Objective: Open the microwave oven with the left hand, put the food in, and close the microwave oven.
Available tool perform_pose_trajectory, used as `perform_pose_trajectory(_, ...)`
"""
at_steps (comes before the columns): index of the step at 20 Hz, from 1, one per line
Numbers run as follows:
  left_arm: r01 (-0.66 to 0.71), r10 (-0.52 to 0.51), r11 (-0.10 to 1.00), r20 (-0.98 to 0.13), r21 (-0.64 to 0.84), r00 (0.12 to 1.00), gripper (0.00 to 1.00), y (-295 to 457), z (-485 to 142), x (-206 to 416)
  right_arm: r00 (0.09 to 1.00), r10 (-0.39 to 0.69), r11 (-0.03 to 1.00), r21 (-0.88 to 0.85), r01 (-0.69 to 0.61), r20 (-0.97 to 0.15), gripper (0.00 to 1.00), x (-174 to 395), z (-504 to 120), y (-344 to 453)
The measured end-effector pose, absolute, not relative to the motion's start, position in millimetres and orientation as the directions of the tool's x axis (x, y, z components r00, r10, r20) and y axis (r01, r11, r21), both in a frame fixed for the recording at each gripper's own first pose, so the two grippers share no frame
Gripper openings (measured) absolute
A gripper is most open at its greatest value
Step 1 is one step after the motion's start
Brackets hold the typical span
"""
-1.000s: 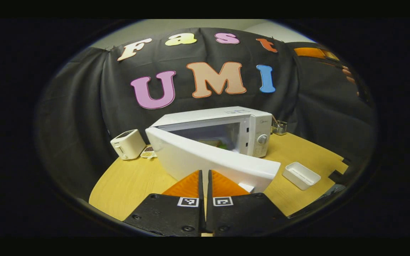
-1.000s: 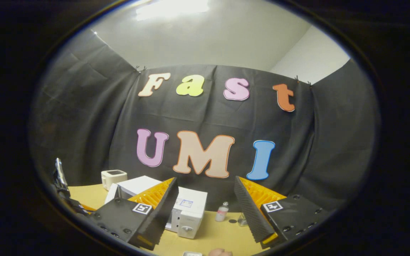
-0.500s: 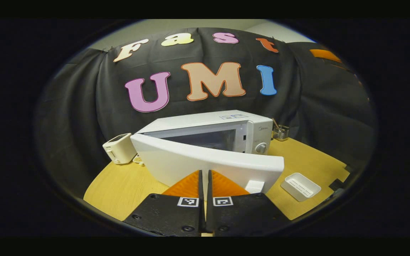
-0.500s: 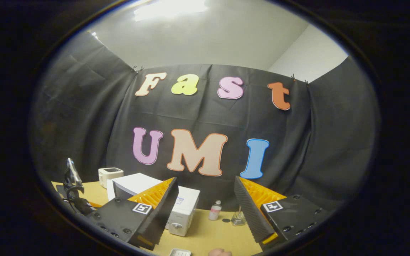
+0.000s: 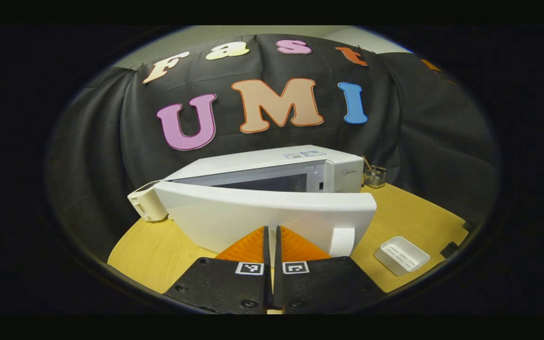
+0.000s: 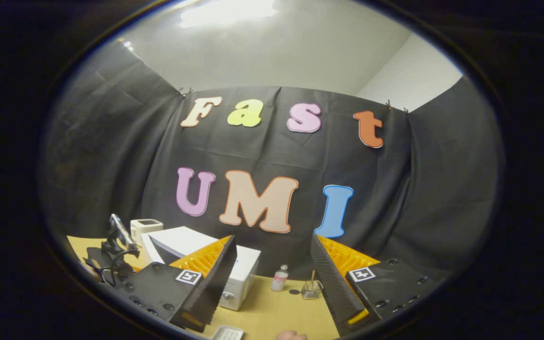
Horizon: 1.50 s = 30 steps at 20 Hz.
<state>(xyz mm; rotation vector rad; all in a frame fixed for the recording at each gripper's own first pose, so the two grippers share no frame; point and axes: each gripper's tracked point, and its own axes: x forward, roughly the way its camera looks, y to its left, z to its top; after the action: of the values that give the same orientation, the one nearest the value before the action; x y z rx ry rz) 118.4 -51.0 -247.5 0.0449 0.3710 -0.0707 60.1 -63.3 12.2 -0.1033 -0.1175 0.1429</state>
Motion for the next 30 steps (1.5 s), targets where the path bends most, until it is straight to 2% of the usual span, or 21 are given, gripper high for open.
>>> perform_pose_trajectory(4, 0.075, -0.057, 0.997, -0.367, 0.034, 0.928, 0.01, -56.6, -249.1, 136.6, 0.985, 0.131, 0.986, -0.117, -0.118, 0.111, 0.92, 57.9, 11.8, -74.3)
perform_pose_trajectory(7, 0.072, -0.052, 0.997, -0.369, 0.04, 0.928, 0.0, -60.4, -249.9, 148.7, 0.986, 0.121, 0.989, -0.097, -0.111, 0.112, 0.96, 54.4, 13.5, -79.8)
perform_pose_trajectory(18, 0.085, -0.062, 0.995, -0.381, 0.045, 0.923, 0.01, -86.8, -258.8, 187.0, 0.989, 0.118, 0.985, -0.133, -0.106, 0.087, 0.96, 59.3, 1.8, -94.3)
perform_pose_trajectory(30, 0.023, -0.022, 1.0, -0.355, 0.0, 0.935, 0.0, -86.6, -251.0, 214.6, 0.992, 0.11, 0.987, -0.124, -0.102, 0.058, 0.97, 72.0, -12.2, -100.1)
